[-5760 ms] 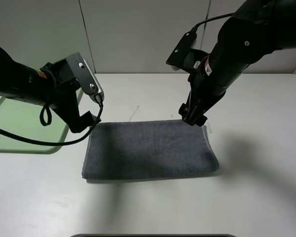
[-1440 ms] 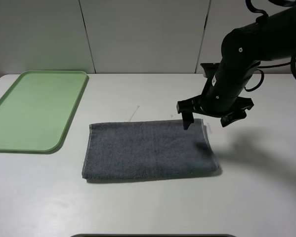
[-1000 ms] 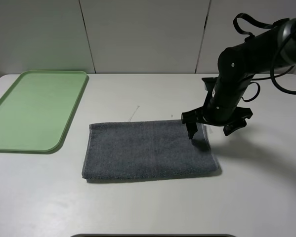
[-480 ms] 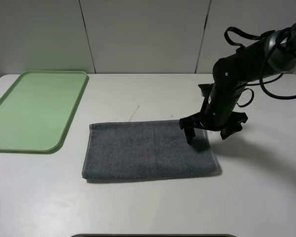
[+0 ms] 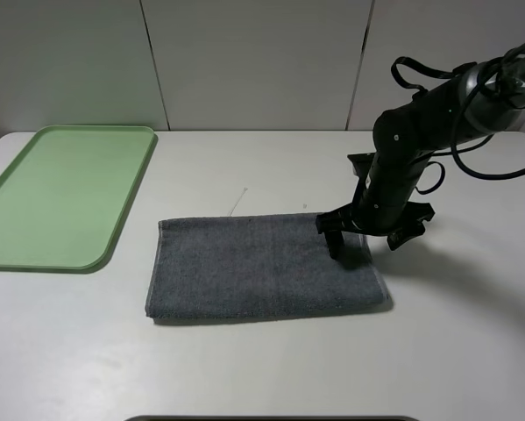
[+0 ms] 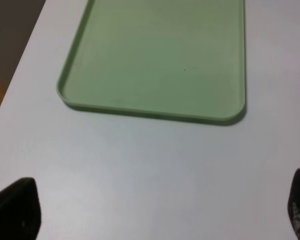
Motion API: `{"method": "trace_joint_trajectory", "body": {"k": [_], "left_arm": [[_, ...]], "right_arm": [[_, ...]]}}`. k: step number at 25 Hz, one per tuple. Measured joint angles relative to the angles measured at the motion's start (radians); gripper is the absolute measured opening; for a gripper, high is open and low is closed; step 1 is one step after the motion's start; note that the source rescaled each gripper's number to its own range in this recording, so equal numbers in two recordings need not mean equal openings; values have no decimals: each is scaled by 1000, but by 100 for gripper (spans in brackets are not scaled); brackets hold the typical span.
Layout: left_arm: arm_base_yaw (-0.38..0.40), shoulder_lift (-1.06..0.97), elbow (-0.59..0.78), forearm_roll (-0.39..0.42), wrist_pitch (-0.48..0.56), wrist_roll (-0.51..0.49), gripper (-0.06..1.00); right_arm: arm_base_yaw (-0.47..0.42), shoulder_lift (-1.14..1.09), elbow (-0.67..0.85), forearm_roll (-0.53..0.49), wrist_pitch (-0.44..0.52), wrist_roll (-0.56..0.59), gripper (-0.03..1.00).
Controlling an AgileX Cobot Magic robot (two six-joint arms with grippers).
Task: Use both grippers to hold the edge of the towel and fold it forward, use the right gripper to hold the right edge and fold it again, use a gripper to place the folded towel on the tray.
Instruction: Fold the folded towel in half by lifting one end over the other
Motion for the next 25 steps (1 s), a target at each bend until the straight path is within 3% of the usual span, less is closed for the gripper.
{"method": "trace_joint_trajectory", "body": {"k": [4, 11, 20, 25], "left_arm": [[0, 0, 0, 0, 0, 0, 100], [0, 0, 0, 0, 0, 0, 100], [0, 0, 0, 0, 0, 0, 100], [0, 0, 0, 0, 0, 0, 100]], "right_arm": [[0, 0, 0, 10, -1, 0, 94], [3, 6, -2, 40, -24, 0, 49], [3, 6, -4, 39, -27, 0, 8], [3, 6, -4, 37, -27, 0, 8]]}}
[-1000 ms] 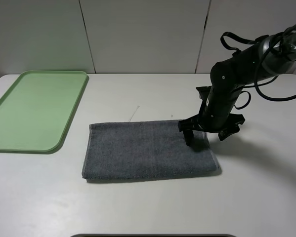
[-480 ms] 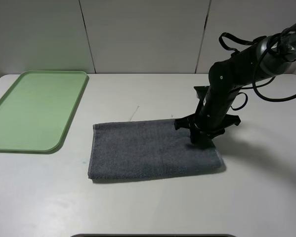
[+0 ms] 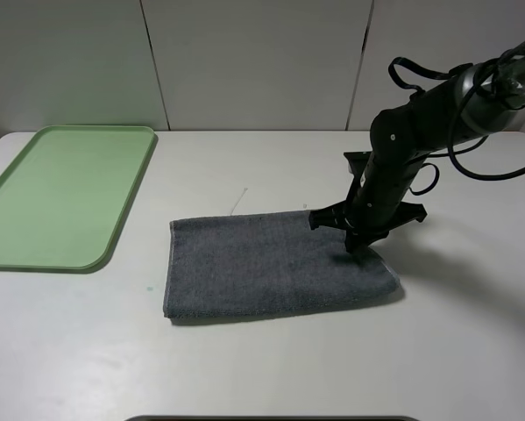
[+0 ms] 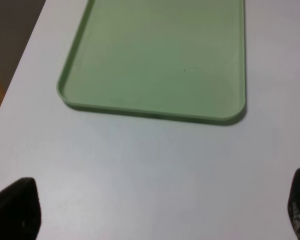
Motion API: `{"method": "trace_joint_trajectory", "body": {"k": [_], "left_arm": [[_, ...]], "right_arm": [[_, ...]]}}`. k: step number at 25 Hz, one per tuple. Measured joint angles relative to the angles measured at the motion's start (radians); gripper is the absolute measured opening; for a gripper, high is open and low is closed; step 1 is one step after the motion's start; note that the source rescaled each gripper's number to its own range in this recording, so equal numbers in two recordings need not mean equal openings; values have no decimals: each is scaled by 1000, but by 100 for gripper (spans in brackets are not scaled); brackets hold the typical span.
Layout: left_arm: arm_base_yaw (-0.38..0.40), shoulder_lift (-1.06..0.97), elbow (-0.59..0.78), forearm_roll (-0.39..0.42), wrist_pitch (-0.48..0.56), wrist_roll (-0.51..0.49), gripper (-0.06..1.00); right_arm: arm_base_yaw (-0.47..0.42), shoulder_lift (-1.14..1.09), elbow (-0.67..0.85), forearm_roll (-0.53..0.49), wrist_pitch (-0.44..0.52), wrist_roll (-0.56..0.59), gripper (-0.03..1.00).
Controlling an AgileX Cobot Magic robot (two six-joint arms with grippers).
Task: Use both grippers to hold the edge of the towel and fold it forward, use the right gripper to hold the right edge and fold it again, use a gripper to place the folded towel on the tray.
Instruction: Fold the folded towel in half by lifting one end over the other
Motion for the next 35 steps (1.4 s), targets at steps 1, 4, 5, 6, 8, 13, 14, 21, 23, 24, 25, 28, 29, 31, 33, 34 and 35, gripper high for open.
{"method": "trace_joint_trajectory", "body": {"k": [1, 4, 5, 6, 8, 13, 14, 21, 23, 24, 25, 28, 29, 31, 33, 34, 35], "left_arm": [[0, 0, 0, 0, 0, 0, 100], [0, 0, 0, 0, 0, 0, 100], [0, 0, 0, 0, 0, 0, 100], [0, 0, 0, 0, 0, 0, 100], [0, 0, 0, 0, 0, 0, 100], [0, 0, 0, 0, 0, 0, 100], [0, 0, 0, 0, 0, 0, 100], [0, 0, 0, 0, 0, 0, 100], [0, 0, 0, 0, 0, 0, 100], [0, 0, 0, 0, 0, 0, 100], [0, 0, 0, 0, 0, 0, 100], [0, 0, 0, 0, 0, 0, 100], [0, 0, 0, 0, 0, 0, 100], [0, 0, 0, 0, 0, 0, 100], [0, 0, 0, 0, 0, 0, 100], [0, 0, 0, 0, 0, 0, 100], [0, 0, 0, 0, 0, 0, 100]], "right_arm": [[0, 0, 0, 0, 0, 0, 8], [0, -5, 0, -1, 0, 0, 8], [0, -9, 0, -5, 2, 0, 8], [0, -9, 0, -5, 2, 0, 8], [0, -21, 2, -14, 9, 0, 8], [0, -95, 5, -46, 50, 0, 8], [0, -108, 5, -54, 61, 0, 8], [0, -160, 2, -145, 144, 0, 8], [0, -161, -20, -172, 187, 0, 8], [0, -161, -33, -184, 210, 0, 8], [0, -161, -48, -195, 227, 0, 8], [0, -161, -116, -239, 274, 0, 8], [0, -161, -135, -253, 288, 0, 8], [0, -161, -178, -289, 305, 0, 8], [0, -161, -214, -332, 320, 0, 8], [0, -161, -227, -359, 323, 0, 8], [0, -161, -237, -383, 325, 0, 8]]}}
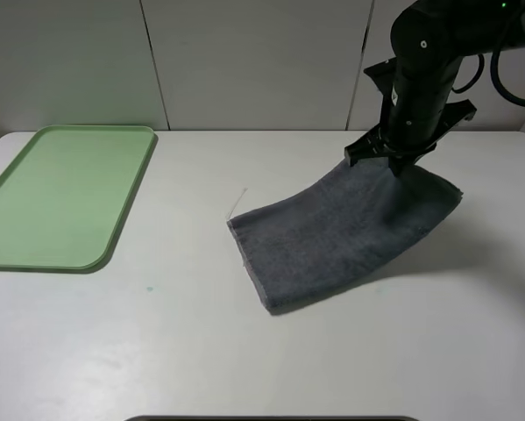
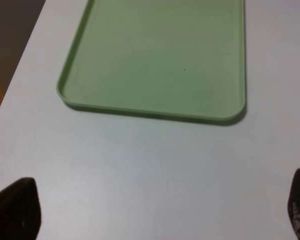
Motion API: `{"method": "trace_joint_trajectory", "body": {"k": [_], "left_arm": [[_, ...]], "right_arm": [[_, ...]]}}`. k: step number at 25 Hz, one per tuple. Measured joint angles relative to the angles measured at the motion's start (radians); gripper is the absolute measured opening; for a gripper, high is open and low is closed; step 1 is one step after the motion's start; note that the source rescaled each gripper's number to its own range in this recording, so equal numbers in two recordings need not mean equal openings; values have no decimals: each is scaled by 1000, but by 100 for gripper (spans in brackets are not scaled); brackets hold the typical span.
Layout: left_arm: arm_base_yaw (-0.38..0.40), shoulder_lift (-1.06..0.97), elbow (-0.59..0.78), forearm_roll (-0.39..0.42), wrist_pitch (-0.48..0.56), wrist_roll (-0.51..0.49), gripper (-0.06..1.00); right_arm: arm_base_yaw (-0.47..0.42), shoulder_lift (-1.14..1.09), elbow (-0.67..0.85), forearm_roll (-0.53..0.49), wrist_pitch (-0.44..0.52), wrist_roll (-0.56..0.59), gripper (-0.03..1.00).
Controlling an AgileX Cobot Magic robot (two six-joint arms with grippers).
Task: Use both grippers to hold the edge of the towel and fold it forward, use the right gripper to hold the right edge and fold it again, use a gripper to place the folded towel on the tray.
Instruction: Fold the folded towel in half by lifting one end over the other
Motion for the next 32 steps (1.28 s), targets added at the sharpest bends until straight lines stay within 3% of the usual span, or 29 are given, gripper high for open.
{"method": "trace_joint_trajectory", "body": {"k": [7, 13, 17, 25, 32], "left_arm": [[0, 0, 0, 0, 0, 0, 100], [0, 0, 0, 0, 0, 0, 100], [0, 0, 0, 0, 0, 0, 100], [0, 0, 0, 0, 0, 0, 100], [0, 0, 0, 0, 0, 0, 100]], "right_arm": [[-3, 0, -12, -195, 8, -32, 8], [-24, 0, -15, -233, -7, -54, 8], [-23, 0, -15, -177, -4, -72, 8], [-23, 0, -18, 82, 13, -191, 8], [-23, 0, -18, 155, 14, -203, 8]]}}
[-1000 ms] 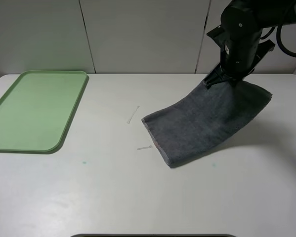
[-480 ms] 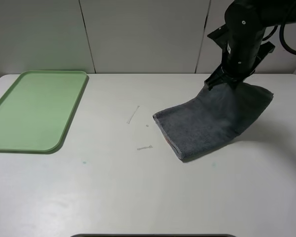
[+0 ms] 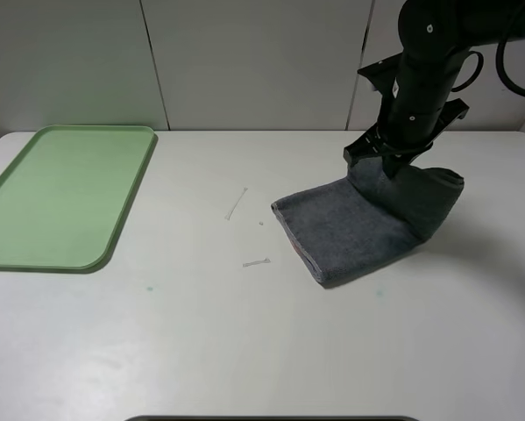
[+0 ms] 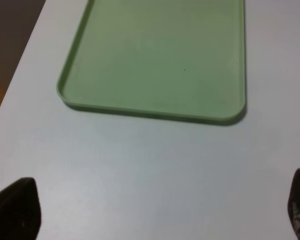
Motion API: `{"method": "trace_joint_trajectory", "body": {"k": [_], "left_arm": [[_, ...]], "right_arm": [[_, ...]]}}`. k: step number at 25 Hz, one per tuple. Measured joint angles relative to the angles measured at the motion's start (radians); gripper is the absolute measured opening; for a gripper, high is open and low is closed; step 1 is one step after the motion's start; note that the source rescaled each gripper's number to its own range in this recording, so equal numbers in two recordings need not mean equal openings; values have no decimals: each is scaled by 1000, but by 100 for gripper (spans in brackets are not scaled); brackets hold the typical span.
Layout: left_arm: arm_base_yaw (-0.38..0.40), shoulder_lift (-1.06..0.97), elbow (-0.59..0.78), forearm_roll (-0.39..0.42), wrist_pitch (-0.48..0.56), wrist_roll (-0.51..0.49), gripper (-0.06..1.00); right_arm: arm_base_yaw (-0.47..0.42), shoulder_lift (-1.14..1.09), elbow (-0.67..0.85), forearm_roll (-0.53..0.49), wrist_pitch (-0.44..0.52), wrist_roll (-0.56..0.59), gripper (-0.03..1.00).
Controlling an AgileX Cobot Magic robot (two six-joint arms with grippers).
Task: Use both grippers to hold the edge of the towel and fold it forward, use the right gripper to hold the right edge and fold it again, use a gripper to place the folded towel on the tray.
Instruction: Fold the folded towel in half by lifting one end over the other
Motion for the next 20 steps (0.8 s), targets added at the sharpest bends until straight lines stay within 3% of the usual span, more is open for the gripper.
{"method": "trace_joint_trajectory", "body": {"k": [13, 20], "left_arm": [[0, 0, 0, 0, 0, 0, 100], [0, 0, 0, 0, 0, 0, 100]], "right_arm": [[120, 0, -1, 112, 4, 0, 8], [139, 0, -1, 184, -25, 77, 8]]}}
